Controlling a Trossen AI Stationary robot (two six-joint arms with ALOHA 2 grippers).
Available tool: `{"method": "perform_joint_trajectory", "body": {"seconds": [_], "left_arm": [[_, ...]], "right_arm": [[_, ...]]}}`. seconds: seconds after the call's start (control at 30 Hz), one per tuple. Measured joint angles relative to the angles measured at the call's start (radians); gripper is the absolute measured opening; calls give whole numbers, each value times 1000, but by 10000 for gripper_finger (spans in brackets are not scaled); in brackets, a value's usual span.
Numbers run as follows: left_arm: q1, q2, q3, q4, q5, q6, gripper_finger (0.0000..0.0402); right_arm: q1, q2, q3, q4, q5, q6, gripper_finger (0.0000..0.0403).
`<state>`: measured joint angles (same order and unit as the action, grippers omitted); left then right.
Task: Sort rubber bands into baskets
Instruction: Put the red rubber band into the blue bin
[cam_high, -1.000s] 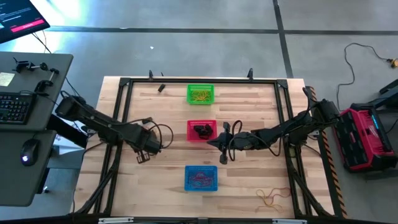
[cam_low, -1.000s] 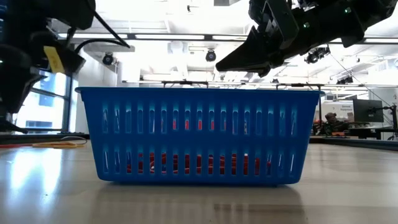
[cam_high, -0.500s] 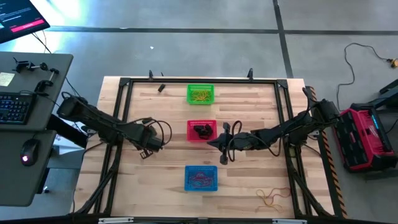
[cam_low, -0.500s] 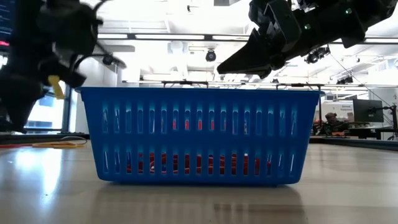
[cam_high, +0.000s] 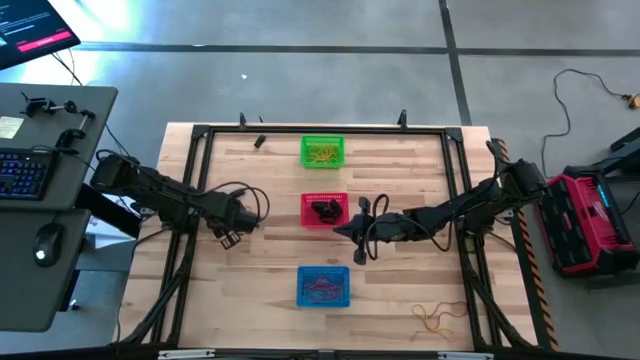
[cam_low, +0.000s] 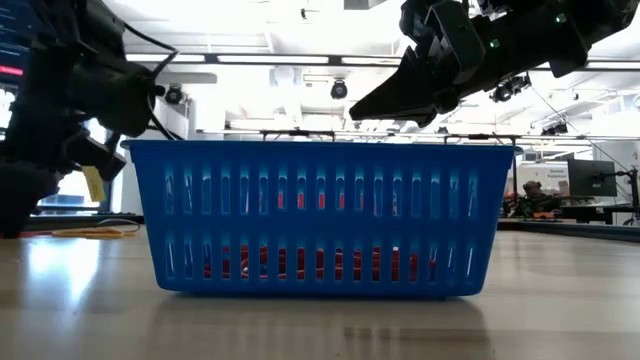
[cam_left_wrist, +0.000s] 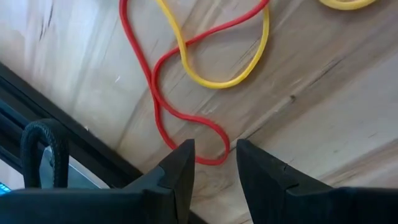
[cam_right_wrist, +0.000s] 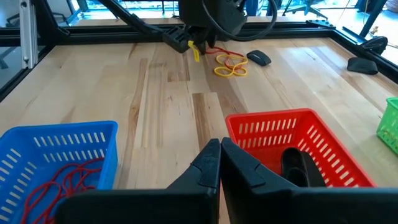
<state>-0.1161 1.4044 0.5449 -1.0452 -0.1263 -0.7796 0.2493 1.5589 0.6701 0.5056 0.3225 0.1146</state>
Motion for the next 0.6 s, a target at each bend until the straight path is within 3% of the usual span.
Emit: {"method": "perform_joint_trajectory", "body": {"seconds": [0.23, 0.6], "left_arm": [[19, 1, -2, 14, 28, 71, 103], [16, 3, -1, 31, 59, 136, 5]], "right_arm": [[0, 0, 0, 0, 0, 9, 0], [0, 0, 0, 0, 0, 8, 0]]}}
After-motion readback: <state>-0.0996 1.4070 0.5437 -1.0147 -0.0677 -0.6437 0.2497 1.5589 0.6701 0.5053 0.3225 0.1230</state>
